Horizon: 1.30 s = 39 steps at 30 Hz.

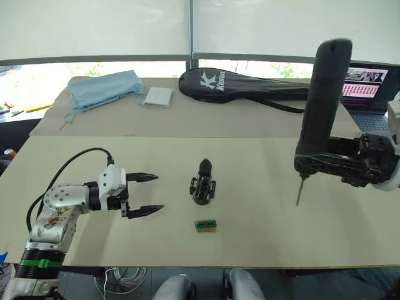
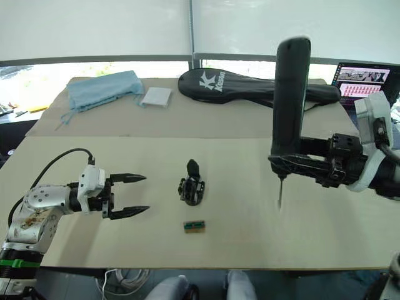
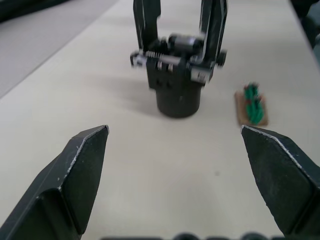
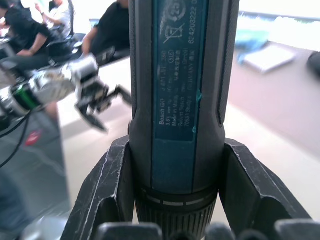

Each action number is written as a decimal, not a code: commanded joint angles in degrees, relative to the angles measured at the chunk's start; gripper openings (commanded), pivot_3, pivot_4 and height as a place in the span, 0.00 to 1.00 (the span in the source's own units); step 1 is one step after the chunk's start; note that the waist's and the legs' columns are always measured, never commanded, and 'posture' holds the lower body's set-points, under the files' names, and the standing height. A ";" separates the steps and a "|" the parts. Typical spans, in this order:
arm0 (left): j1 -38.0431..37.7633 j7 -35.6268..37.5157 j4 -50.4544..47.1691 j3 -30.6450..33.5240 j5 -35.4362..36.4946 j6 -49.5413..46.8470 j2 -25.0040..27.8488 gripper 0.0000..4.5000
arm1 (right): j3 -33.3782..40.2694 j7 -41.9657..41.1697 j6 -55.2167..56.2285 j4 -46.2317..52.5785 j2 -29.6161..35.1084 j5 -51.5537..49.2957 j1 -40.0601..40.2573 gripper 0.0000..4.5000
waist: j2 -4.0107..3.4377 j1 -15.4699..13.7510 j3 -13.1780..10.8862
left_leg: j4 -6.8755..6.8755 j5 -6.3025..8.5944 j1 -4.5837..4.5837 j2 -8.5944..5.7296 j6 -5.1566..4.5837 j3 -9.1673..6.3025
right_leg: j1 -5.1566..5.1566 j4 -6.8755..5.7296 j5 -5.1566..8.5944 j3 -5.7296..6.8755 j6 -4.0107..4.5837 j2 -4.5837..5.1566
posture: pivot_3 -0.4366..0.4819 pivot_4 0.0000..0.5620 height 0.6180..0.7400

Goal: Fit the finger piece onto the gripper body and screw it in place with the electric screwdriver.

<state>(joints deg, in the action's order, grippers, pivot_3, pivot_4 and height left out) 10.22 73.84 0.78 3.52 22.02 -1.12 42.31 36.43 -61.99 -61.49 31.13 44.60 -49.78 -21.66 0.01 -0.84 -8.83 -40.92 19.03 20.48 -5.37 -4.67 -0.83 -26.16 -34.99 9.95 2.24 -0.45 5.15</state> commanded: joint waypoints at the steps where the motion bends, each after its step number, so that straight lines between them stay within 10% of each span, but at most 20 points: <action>1: -2.41 2.83 -2.25 -1.37 0.60 2.18 0.21 1.00 | -0.10 1.39 10.00 7.79 -3.98 -2.02 3.69 0.43 | -0.04 0.08 -0.03 | 0.02 0.00 -0.02 0.00 0.00 0.01 | -0.02 -0.02 0.00 -0.01 0.00 -0.01 | 0.48 0.27 1.00; 20: -4.25 -2.89 0.48 -10.25 -6.32 8.88 -8.56 1.00 | -32.97 -6.58 40.16 3.01 -16.91 8.80 9.88 0.43 | 0.03 0.22 0.01 | -0.05 0.00 -0.23 -0.01 -0.01 0.12 | 0.10 -0.05 0.00 -0.01 0.00 -0.07 | 0.48 0.27 1.00; 39: -3.15 -5.25 1.69 -17.03 -10.00 7.59 -11.90 1.00 | -39.76 -5.29 46.62 -2.49 -18.90 12.04 7.54 0.43 | 0.01 0.05 0.02 | -0.06 -0.01 -0.24 -0.03 -0.01 0.12 | 0.12 -0.06 0.00 0.01 0.00 -0.07 | 0.48 0.27 1.00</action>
<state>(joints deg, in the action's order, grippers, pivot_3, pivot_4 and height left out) 7.10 68.68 1.82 -11.45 13.08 7.08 31.01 -3.77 -67.36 -16.98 27.46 26.02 -36.69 -12.80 0.02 -0.79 -8.81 -40.98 19.02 20.24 -5.40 -4.68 -0.72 -26.04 -35.05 9.95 2.26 -0.45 5.08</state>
